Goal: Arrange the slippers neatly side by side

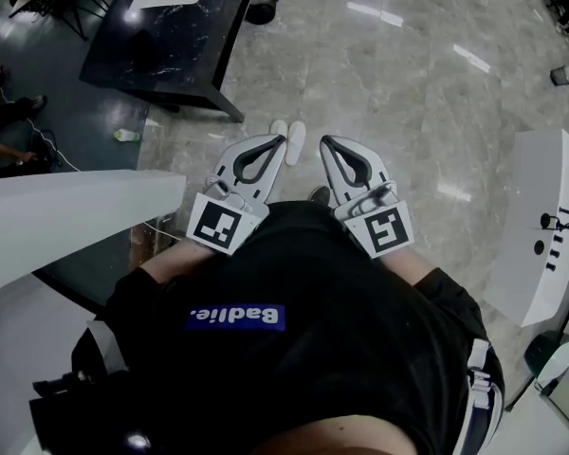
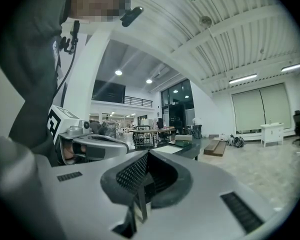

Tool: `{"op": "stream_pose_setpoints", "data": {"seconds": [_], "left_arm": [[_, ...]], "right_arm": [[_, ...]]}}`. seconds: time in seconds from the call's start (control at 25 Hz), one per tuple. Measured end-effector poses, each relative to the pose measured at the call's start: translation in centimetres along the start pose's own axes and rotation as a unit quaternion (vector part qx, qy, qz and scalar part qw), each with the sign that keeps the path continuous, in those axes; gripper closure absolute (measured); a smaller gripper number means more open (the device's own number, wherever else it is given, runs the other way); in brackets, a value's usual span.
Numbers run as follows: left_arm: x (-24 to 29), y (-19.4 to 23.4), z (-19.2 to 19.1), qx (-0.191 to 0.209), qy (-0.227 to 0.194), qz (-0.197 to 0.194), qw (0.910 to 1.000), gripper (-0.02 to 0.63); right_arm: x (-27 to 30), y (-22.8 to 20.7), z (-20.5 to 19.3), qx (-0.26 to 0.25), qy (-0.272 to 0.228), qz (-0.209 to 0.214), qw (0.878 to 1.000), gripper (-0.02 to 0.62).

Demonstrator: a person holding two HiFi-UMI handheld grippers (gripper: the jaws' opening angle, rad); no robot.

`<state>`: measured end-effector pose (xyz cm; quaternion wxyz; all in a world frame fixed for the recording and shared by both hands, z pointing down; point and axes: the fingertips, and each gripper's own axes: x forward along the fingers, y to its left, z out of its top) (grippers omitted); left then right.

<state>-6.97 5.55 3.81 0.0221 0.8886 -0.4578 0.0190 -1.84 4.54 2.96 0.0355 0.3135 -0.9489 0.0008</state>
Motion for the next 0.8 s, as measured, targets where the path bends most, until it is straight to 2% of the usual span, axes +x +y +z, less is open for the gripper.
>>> {"op": "stream_pose_setpoints", "data": {"seconds": [0.8], "left_arm": [[-0.6,-1.2,-0.1,-0.005,-0.004,0.0,1.0,0.606]], "right_arm": [[-1.0,1.1,-0.6,0.0,0.006,0.002,1.0,0.595]]}}
